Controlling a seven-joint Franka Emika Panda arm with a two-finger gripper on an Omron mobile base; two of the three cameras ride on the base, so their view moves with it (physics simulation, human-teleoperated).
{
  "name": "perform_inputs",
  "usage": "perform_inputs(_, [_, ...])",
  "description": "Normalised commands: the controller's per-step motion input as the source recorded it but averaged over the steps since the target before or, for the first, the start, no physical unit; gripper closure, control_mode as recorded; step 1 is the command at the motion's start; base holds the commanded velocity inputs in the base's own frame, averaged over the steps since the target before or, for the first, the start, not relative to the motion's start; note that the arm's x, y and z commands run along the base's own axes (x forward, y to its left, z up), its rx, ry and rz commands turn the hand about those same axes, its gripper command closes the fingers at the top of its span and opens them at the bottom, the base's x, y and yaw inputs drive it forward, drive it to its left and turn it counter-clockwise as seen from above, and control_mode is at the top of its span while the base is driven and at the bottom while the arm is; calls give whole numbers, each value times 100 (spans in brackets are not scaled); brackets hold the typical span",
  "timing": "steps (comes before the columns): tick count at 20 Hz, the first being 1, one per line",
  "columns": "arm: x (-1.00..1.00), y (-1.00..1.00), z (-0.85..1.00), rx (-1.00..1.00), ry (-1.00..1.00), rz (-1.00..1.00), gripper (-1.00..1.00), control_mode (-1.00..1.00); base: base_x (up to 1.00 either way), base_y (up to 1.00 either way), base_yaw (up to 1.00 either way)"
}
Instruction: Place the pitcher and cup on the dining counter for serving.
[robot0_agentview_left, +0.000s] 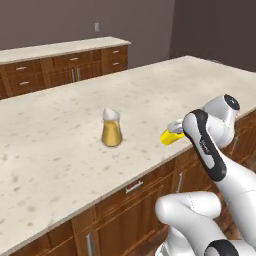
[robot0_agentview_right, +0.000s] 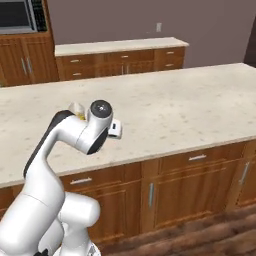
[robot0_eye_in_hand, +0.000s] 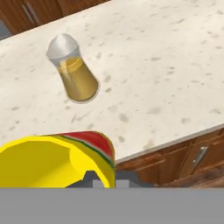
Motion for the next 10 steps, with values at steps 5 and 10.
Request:
perform_inputs(5, [0, 0, 0, 0, 0, 0, 100, 100, 79, -80, 48])
perform_inputs(10, [0, 0, 0, 0, 0, 0, 100, 100, 46, -85, 50])
